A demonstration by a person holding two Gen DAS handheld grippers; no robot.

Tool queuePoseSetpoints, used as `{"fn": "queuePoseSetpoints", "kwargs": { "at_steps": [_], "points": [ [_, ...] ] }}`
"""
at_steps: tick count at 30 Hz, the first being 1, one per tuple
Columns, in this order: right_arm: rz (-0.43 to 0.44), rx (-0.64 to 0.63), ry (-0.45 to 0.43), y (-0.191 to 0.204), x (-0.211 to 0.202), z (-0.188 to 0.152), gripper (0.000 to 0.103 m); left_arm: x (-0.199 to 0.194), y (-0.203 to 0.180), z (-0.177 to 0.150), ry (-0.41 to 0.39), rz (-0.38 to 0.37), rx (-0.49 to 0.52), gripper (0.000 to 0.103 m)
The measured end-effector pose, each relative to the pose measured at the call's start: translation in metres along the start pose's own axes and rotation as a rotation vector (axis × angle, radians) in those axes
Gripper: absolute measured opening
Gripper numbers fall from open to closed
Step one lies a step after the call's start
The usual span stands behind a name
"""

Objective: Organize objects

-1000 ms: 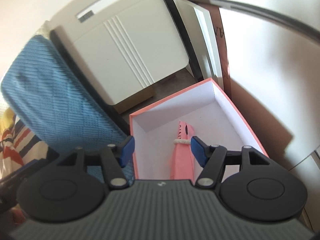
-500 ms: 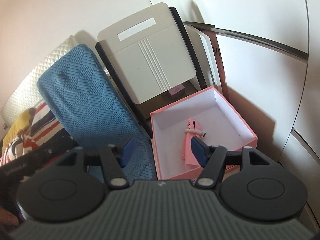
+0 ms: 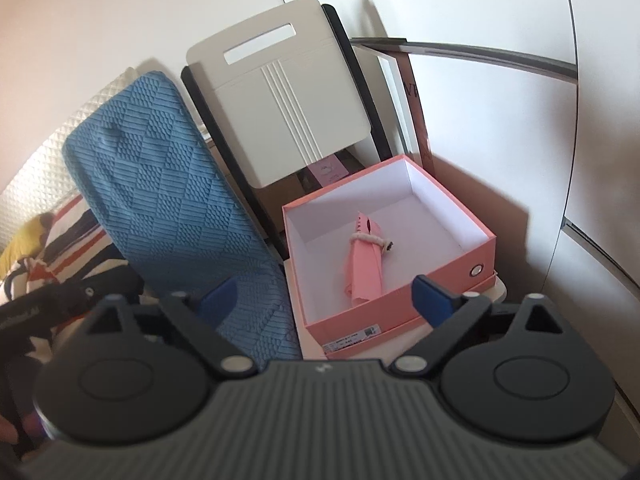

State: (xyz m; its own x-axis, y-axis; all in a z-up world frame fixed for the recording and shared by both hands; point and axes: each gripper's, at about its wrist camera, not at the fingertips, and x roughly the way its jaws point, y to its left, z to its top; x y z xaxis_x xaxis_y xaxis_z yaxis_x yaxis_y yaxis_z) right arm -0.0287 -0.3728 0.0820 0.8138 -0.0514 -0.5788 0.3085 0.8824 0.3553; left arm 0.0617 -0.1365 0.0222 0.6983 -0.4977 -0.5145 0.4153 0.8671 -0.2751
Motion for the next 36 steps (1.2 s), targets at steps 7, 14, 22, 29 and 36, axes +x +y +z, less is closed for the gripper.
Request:
{"fn": "queuePoseSetpoints", "kwargs": {
  "at_steps": [7,14,22,29,36],
  "points": [
    [-0.032,-0.023,0.036,-0.007,0.019,-0.020,0.103,0.021,0.013,-0.015,0.017,-0.007,-0.036,0.095],
    [-0.023,-0.003,0.032,-0.009,0.029,-0.022,0.103,0.030,0.020,-0.021,0.030,-0.001,-0.040,0.095],
    [-0.013,-0.020,0.073,-0.006,0.041,-0.029,0.103,0.033,0.022,-0.022,0.038,0.003,-0.035,0.095],
    [-0.018,-0.012,0.086,-0.011,0.045,-0.035,0.103,0.032,0.024,-0.025,0.038,0.010,-0.040,0.096],
    [-0.021,-0.019,0.095,-0.011,0.046,-0.037,0.103,0.034,0.026,-0.028,0.047,0.021,-0.048,0.097]
  ]
}}
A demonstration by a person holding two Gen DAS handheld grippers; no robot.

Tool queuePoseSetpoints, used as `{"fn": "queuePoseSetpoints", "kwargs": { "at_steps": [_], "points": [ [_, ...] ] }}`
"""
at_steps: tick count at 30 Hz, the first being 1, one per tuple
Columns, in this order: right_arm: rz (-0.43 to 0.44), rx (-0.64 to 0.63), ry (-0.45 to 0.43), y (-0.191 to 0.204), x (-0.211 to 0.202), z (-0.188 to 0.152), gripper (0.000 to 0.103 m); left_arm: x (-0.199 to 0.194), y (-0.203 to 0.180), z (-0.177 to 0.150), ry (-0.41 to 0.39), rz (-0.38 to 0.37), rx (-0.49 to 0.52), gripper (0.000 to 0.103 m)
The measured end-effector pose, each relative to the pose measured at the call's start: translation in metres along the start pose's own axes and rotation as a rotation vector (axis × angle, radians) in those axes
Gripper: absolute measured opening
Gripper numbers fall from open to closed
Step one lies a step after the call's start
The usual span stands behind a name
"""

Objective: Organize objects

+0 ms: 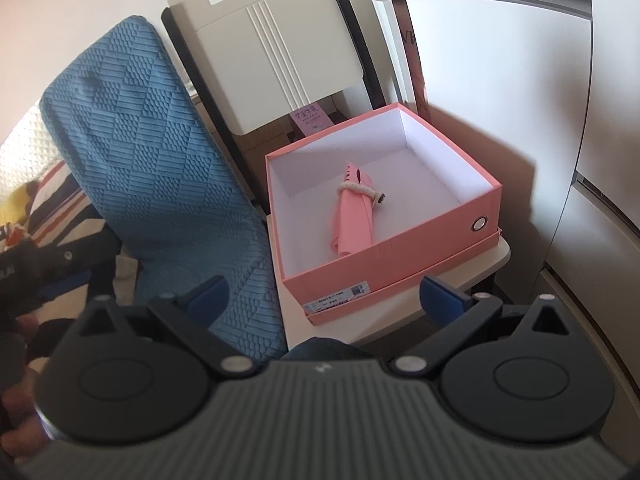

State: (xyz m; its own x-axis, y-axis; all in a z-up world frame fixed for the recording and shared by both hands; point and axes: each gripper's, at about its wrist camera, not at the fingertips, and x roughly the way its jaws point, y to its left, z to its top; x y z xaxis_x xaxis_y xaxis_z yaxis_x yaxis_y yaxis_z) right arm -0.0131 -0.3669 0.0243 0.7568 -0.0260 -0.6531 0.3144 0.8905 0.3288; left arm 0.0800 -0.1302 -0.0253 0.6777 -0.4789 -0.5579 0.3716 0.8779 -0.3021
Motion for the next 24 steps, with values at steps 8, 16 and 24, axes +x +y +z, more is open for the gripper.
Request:
{"fn": "queuePoseSetpoints", "kwargs": {
  "at_steps": [8,16,24],
  "points": [
    [0.003,-0.003,0.010,0.0007,0.0017,0.0011,0.103,-0.0017,-0.0005,-0.0011,-0.004,-0.003,0.001,0.097],
    [0.007,-0.004,0.024,0.0009,0.0046,0.0000,0.103,0.0014,0.0025,-0.0010,0.006,0.000,-0.011,0.098],
    [0.010,-0.011,0.029,0.0040,0.0055,-0.0004,0.103,-0.0010,0.0043,-0.0001,0.001,0.007,-0.018,0.098]
  ]
}}
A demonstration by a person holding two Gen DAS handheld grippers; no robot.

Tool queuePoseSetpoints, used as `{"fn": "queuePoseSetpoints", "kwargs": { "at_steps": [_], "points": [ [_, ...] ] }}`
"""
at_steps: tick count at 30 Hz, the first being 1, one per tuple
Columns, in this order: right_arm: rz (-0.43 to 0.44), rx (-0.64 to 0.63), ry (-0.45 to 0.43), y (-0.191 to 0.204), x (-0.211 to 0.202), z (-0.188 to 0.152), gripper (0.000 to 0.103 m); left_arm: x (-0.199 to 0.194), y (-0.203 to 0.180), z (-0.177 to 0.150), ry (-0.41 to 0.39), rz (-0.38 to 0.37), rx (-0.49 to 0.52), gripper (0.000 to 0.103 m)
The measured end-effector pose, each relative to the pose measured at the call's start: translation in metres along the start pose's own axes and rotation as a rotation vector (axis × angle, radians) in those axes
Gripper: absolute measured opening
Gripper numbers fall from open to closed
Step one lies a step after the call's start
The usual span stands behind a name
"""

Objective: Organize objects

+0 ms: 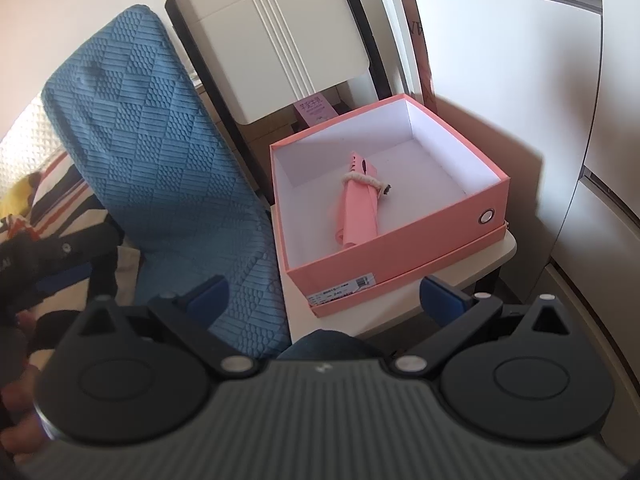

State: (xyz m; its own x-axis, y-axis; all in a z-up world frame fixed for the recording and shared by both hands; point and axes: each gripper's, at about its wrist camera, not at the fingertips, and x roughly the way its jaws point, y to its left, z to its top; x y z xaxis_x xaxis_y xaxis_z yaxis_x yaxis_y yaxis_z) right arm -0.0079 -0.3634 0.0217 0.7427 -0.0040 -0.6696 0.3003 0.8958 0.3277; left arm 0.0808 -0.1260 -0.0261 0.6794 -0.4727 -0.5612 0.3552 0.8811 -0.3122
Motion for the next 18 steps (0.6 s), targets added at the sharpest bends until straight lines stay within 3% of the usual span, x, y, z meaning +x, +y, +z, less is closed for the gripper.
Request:
{"fn": "queuePoseSetpoints", "kwargs": {
  "at_steps": [18],
  "points": [
    [0.000,0.004,0.015,0.0005,0.0046,-0.0001,0.103,0.0006,0.0011,0.0006,0.000,-0.002,0.003,0.098]
  ]
}}
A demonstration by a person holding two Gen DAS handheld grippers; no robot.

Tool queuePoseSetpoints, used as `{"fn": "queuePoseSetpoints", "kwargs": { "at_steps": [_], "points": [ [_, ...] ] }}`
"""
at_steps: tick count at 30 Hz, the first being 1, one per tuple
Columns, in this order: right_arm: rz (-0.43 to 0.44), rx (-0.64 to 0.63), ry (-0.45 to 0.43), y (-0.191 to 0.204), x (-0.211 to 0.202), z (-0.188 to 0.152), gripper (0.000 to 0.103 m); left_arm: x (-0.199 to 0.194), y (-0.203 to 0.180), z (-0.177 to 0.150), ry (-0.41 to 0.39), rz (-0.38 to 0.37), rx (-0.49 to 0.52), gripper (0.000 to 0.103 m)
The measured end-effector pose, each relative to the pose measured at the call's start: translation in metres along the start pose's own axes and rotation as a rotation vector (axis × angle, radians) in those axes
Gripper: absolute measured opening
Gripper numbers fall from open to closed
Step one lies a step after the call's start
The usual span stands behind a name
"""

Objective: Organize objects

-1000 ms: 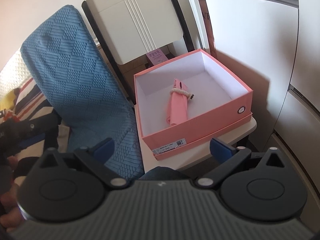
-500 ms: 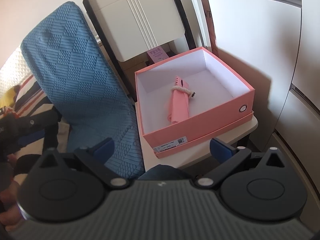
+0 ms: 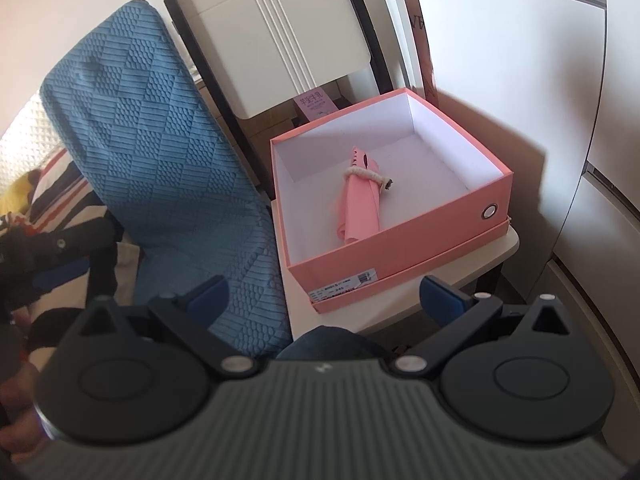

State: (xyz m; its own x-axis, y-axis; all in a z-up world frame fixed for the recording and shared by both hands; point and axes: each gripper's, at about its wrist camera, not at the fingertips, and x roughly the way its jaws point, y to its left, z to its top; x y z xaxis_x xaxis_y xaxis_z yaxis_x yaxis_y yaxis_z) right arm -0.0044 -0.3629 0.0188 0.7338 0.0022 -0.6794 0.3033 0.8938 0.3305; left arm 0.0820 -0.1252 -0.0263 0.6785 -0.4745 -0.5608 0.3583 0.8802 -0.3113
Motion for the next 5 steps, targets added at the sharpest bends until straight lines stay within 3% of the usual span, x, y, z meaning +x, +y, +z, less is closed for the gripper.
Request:
{"fn": "queuePoseSetpoints", "kwargs": {
  "at_steps": [5],
  "points": [
    [-0.002,0.002,0.004,-0.0013,0.0005,-0.0010,0.103,0.0002,0.0000,-0.0004,0.001,-0.004,0.000,0.098]
  ]
}}
